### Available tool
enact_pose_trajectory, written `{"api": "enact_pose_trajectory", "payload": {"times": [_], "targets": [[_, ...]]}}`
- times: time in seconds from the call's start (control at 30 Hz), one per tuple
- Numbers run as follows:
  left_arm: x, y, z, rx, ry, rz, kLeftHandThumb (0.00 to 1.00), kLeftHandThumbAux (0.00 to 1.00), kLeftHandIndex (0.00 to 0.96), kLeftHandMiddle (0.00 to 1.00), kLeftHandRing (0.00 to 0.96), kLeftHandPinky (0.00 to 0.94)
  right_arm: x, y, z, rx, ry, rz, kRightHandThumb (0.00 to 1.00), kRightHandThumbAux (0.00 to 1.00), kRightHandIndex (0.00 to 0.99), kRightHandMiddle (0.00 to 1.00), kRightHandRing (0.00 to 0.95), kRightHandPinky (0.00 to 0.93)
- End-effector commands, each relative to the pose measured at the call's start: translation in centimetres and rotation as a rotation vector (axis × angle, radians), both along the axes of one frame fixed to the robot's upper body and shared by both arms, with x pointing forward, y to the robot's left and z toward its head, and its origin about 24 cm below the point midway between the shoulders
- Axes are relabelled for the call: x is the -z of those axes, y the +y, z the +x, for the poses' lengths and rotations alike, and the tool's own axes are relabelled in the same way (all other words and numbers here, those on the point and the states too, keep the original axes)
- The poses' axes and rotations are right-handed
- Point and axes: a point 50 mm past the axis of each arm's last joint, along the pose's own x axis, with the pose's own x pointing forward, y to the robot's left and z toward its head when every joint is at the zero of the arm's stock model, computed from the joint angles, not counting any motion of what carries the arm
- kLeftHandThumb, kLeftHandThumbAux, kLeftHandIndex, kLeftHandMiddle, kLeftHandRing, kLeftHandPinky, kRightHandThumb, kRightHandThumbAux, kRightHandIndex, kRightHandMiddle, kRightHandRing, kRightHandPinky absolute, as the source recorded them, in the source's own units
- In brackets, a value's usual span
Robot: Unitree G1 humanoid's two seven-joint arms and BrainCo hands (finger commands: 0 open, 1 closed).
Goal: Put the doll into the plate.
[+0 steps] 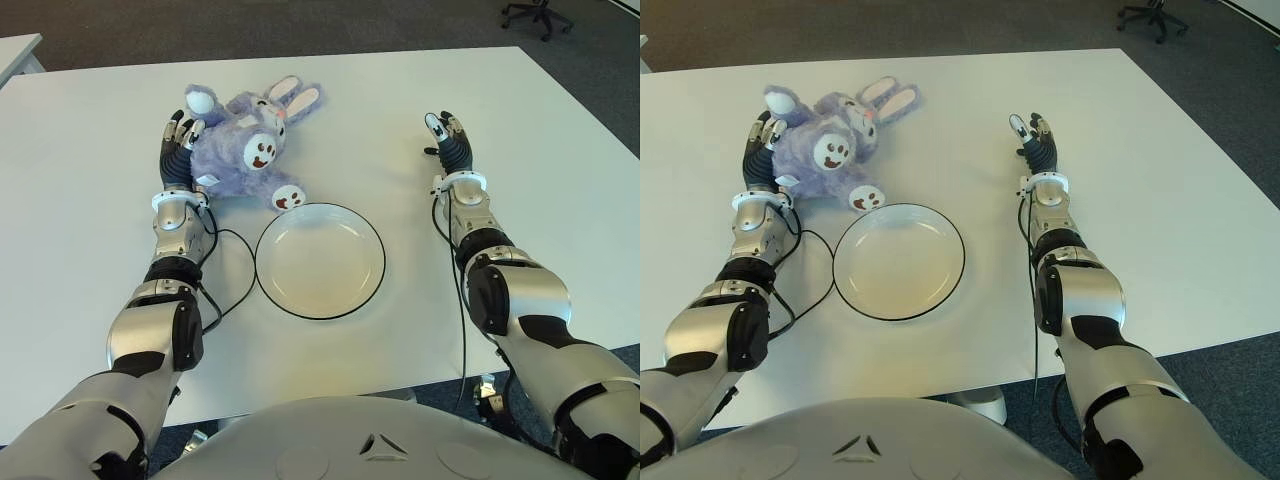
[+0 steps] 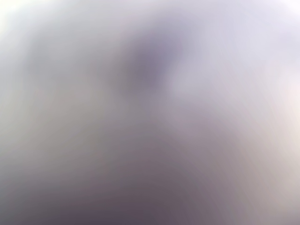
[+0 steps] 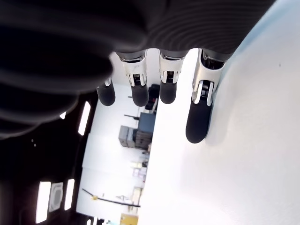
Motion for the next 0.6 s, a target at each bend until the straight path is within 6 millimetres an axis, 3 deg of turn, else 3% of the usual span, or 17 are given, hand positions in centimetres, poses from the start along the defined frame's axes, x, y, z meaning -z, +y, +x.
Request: {"api": "enact_pose_trajectory", "payload": {"times": [0.03, 0.53, 0.6], "targets": [[3.74, -0.14, -2.16, -0.006, 0.145, -0.047, 0.000, 0.483, 0.076, 0.163, 0.127, 0.047, 4.70, -0.81, -2.40, 0.043, 0.210, 0.005, 0.000, 0.359, 0.000, 0.000, 0.000, 0.000], [3.66, -0.13, -2.11, -0.006, 0.144, -0.039, 0.000, 0.507, 0.055, 0.143, 0.113, 0.046, 4.66, -0.81, -2.36, 0.045, 0.210, 0.016, 0.000, 0.367, 0.000, 0.000, 0.000, 0.000], [3.63, -0.12, -2.10, -0.008, 0.143, -0.038, 0.000, 0.540, 0.046, 0.149, 0.127, 0.098, 4.67, -0.81, -2.37, 0.046, 0.210, 0.022, 0.000, 0.368, 0.000, 0.000, 0.000, 0.000]]}}
